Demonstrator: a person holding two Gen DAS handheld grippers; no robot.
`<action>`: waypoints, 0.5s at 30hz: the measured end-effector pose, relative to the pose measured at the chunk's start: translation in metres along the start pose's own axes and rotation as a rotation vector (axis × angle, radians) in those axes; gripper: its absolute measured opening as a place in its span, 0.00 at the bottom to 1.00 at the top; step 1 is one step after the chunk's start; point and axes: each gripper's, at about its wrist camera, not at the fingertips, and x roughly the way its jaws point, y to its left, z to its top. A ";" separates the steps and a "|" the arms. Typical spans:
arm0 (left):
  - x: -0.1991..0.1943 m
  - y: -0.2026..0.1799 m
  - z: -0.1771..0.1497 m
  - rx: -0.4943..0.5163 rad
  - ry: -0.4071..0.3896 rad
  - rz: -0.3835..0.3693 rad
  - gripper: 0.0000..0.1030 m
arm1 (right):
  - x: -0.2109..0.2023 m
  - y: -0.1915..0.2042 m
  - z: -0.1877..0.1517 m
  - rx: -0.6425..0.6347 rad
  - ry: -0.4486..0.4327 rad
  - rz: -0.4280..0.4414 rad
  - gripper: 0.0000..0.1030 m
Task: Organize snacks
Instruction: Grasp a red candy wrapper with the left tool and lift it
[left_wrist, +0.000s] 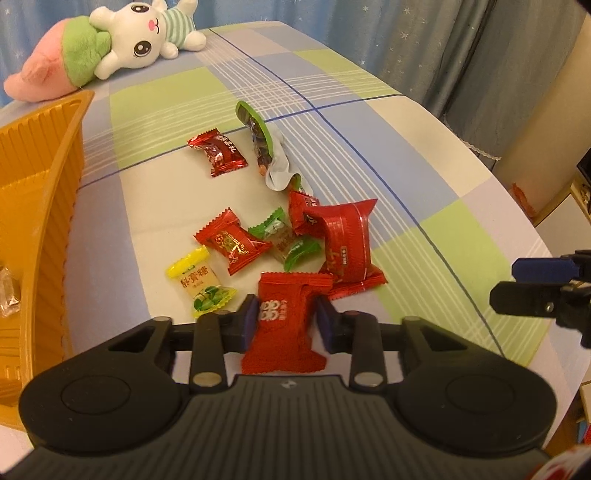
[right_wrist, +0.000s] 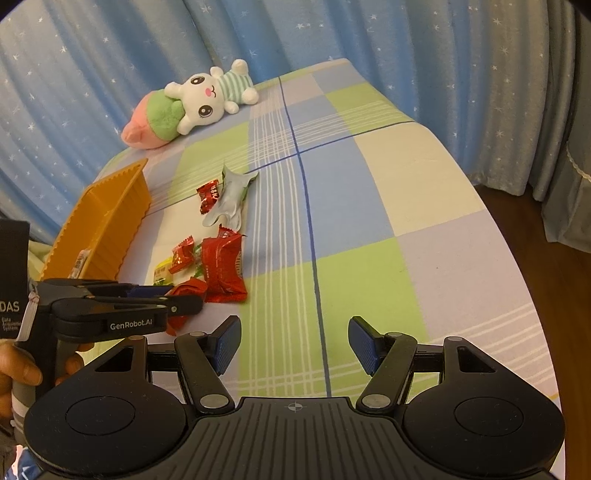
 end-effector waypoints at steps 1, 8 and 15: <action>-0.001 0.000 -0.001 -0.003 -0.003 0.002 0.26 | 0.000 0.000 0.001 0.000 0.000 0.000 0.63; -0.025 0.002 -0.007 -0.009 -0.058 0.043 0.23 | 0.006 0.001 0.009 -0.016 0.001 0.025 0.63; -0.052 0.015 -0.008 -0.062 -0.111 0.096 0.23 | 0.021 0.010 0.033 -0.054 -0.028 0.068 0.62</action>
